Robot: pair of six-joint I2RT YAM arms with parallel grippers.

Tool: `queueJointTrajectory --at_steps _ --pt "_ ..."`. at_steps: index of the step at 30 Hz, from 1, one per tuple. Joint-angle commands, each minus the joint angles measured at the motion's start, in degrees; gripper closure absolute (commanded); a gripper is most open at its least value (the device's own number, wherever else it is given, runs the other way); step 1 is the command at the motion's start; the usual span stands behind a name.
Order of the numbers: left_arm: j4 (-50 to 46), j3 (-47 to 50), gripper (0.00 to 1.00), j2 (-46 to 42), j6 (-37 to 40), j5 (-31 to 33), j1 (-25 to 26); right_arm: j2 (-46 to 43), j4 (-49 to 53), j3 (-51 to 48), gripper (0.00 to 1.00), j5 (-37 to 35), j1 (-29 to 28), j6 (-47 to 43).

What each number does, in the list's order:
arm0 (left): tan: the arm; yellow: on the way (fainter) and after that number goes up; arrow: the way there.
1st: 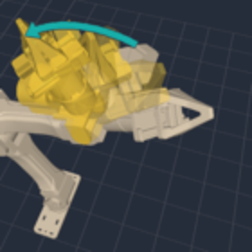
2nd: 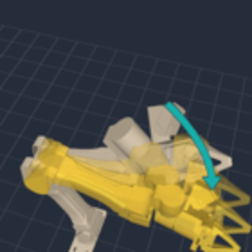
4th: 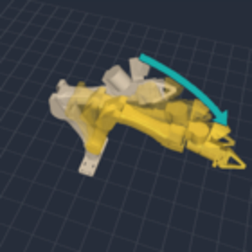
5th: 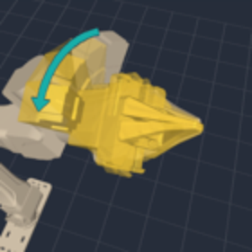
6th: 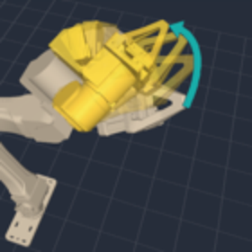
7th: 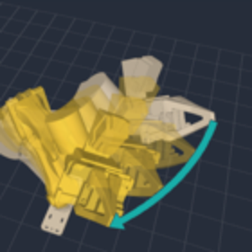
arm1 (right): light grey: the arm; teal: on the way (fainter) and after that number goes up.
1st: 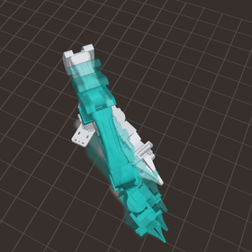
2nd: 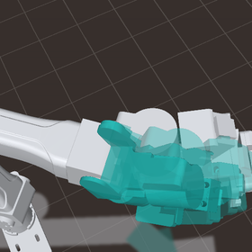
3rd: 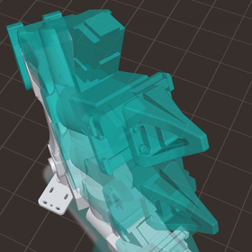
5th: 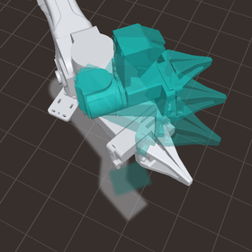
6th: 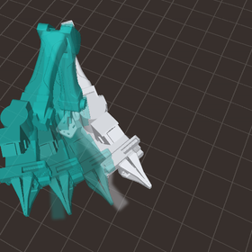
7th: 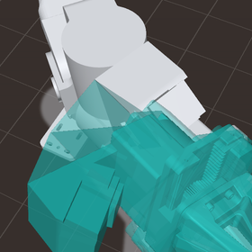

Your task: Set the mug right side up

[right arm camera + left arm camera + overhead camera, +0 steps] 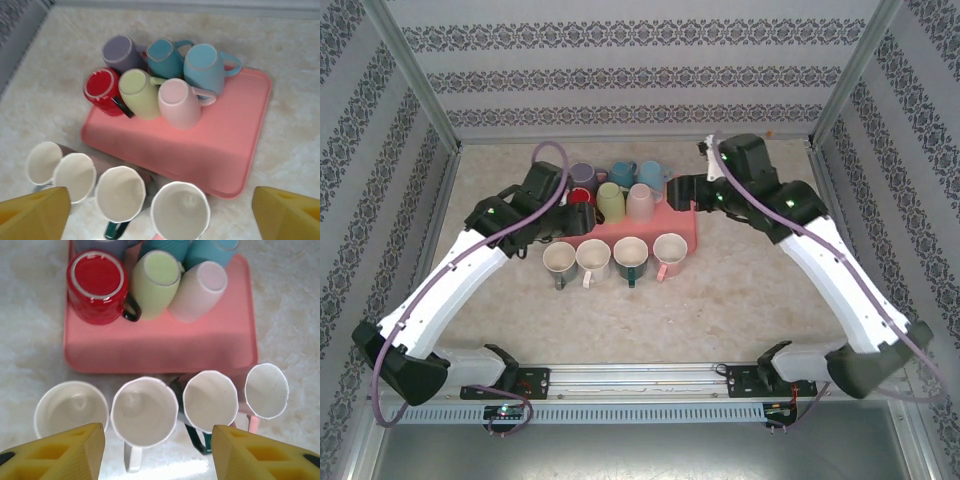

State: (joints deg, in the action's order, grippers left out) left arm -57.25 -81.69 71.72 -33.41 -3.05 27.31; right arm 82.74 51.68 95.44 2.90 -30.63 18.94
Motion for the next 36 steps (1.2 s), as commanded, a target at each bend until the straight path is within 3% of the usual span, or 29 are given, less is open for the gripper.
queueJointTrajectory --at_steps 1,4,6,13,28,36 --pt "-6.2 -2.1 0.41 -2.4 -1.1 -4.2 -1.7 6.9 5.3 5.9 0.02 -1.0 -1.3 -2.8" --pt "-7.2 -2.0 0.41 -3.6 -1.5 -4.3 -1.7 11.0 2.4 7.3 0.02 -11.0 -4.3 -3.1" --pt "-7.9 -2.0 0.41 -4.2 -1.8 -4.7 -1.8 15.0 3.8 11.1 0.02 -11.3 -4.5 -4.4" --pt "-10.3 -3.5 0.41 -5.4 -1.0 -4.3 -1.8 26.0 6.0 20.4 0.06 -2.5 -2.7 -10.2" --pt "-11.9 -1.8 0.4 -7.6 1.5 -4.4 -1.8 42.8 7.4 31.4 0.13 3.2 0.4 -11.8" --pt "-11.7 -0.1 0.4 -7.6 2.1 -4.7 -1.8 49.2 8.8 36.8 0.22 0.4 0.8 -12.0"
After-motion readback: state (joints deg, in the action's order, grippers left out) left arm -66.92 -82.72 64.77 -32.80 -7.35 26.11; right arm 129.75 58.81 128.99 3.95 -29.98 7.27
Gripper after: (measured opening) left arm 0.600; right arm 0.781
